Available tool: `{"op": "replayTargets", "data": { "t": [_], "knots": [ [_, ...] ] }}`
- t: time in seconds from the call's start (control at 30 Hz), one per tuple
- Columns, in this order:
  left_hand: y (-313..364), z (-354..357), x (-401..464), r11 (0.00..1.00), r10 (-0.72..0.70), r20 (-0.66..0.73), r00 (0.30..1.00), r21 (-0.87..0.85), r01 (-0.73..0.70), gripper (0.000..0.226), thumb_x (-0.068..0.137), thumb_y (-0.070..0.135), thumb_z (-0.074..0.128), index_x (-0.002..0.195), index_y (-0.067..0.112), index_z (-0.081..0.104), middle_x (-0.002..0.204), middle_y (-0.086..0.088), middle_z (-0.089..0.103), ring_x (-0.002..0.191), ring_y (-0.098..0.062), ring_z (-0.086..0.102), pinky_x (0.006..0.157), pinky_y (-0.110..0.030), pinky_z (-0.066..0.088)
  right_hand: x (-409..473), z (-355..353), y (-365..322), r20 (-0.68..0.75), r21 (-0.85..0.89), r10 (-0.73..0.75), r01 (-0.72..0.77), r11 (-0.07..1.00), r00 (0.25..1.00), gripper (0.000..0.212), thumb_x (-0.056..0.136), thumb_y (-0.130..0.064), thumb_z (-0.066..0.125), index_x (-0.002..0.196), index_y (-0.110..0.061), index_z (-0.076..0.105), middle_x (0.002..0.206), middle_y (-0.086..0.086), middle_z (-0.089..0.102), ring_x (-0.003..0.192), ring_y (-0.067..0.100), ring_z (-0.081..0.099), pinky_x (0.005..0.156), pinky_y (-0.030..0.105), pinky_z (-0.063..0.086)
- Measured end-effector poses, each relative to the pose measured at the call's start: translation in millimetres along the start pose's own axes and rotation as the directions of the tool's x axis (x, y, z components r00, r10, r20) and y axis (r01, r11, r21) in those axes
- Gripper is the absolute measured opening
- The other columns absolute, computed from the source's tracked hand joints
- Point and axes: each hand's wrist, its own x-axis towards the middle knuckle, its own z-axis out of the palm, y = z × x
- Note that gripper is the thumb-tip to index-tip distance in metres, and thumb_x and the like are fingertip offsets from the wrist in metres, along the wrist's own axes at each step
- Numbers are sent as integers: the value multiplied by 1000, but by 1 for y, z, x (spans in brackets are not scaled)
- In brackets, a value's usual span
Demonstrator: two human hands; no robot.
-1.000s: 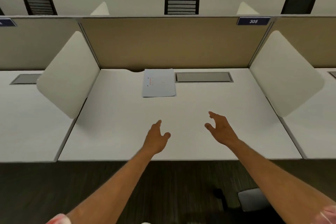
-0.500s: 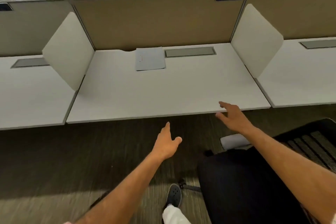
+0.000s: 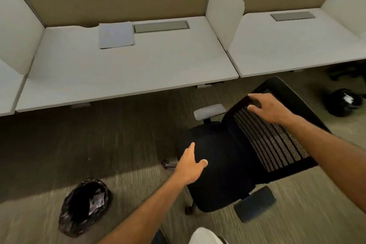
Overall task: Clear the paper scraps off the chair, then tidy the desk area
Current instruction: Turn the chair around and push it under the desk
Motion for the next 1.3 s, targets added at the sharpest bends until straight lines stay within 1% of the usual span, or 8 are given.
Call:
{"op": "replayTargets", "data": {
  "t": [0.17,0.27,0.4,0.53,0.7,0.9,1.07,1.3],
  "knots": [
    [43,94,0,1000,14,69,997,-20,-12,88,90,40,65,160,30,12,164,2,25,148,-18,29,119,-40,31,-23,-40,94,-35,-5,37,-37,999,999,54,94,-31,64,141,-9,51,140,14,58,130,28,52,110,41,37],
    [79,152,12,999,23,112,993,-47,-18,89,90,39,66,159,32,10,164,4,25,149,-17,27,119,-39,30,-25,-61,153,7,-27,44,-43,999,999,55,94,-34,63,143,-16,48,141,11,56,132,27,48,111,45,37],
    [141,228,43,998,26,102,994,-56,-20,89,92,37,67,160,29,9,164,2,25,148,-17,29,119,-38,30,-4,-84,217,133,-81,-18,29,996,991,60,93,-32,64,146,-16,43,143,11,55,131,28,49,111,50,40],
    [212,300,78,996,38,85,996,-84,-31,89,91,37,67,160,23,11,163,0,27,147,-19,31,118,-34,30,21,-100,265,172,-110,-114,134,985,978,62,92,-32,65,147,-15,42,144,10,53,134,28,46,112,51,38],
    [279,371,119,982,-52,23,998,-179,56,104,91,50,64,159,21,-10,169,-4,2,153,-25,15,122,-39,21,55,-97,307,262,-147,-223,267,953,939,64,92,-28,65,149,-14,40,151,9,47,140,26,40,116,48,34],
    [319,414,156,982,-132,-50,990,-145,123,121,83,58,68,157,18,-18,169,-6,-5,155,-24,5,123,-41,18,82,-63,335,352,-162,-298,371,914,888,67,93,-24,63,154,-20,33,162,3,30,149,22,24,122,44,24],
    [347,429,182,972,-235,-131,963,-16,234,125,84,45,74,154,15,-24,167,-20,-6,153,-40,7,120,-49,26,100,-39,349,435,-172,-306,412,895,847,71,96,-33,60,157,-26,24,168,-5,7,154,18,6,124,43,19],
    [346,416,200,962,-271,-71,960,-4,272,134,76,26,79,151,21,-32,167,-14,-13,152,-44,3,116,-59,27,113,-27,355,458,-158,-354,467,870,816,76,97,-46,54,158,-31,12,167,-10,-9,153,17,-11,121,47,19]
  ]
}}
